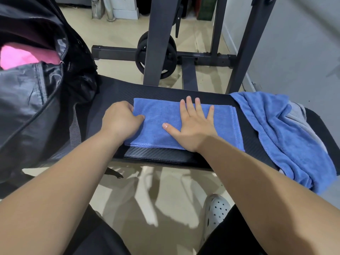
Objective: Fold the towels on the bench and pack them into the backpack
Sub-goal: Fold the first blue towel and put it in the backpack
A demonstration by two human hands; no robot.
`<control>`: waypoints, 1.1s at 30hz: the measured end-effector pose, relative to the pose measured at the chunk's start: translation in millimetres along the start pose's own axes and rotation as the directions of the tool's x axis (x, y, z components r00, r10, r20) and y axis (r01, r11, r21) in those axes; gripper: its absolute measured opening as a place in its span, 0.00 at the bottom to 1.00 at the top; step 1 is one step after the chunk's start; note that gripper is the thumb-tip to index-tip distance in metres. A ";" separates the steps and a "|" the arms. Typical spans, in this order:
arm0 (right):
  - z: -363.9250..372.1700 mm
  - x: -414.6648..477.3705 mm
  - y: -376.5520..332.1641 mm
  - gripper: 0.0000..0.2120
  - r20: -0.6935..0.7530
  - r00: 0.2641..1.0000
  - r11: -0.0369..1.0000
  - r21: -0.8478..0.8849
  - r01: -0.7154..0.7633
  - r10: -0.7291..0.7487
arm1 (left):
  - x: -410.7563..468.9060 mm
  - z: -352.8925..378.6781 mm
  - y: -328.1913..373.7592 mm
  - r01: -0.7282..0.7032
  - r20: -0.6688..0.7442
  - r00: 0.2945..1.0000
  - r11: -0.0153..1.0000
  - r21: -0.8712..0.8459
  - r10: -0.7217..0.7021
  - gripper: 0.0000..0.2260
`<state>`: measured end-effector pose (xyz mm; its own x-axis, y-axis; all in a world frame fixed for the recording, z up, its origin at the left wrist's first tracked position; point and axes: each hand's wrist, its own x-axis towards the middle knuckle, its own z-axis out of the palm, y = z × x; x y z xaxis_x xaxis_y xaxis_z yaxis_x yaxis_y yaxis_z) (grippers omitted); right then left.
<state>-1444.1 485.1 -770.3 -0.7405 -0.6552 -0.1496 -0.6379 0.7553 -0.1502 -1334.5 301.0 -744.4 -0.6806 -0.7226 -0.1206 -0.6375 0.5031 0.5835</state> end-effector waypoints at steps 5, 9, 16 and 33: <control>-0.6 -2.4 -0.1 0.48 -0.019 1.000 1.000 0.002 0.009 -0.009 | -6.3 4.1 8.0 0.085 -0.025 0.995 0.967 -0.239 -0.094 0.21; -2.8 -8.4 -1.0 0.46 -0.111 0.994 0.999 0.025 0.026 -0.023 | -2.4 -4.2 7.6 0.177 0.003 0.980 0.857 -0.484 -0.200 0.41; -21.2 -23.6 19.8 0.41 -0.107 0.994 0.982 0.180 0.050 -0.031 | -6.2 -34.7 18.4 0.076 -0.126 0.979 0.855 -0.513 -0.163 0.41; -56.7 -31.1 106.6 0.20 0.234 0.944 0.194 0.940 -0.280 0.232 | -61.9 71.5 160.4 -0.144 0.090 0.970 0.837 -0.528 0.224 0.39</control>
<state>-1501.0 586.8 -726.3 -0.7980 -0.4469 -0.4044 0.2826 0.3151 -0.9060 -1420.4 460.3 -700.7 -0.8358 -0.5458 -0.0587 -0.2446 0.2745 0.9299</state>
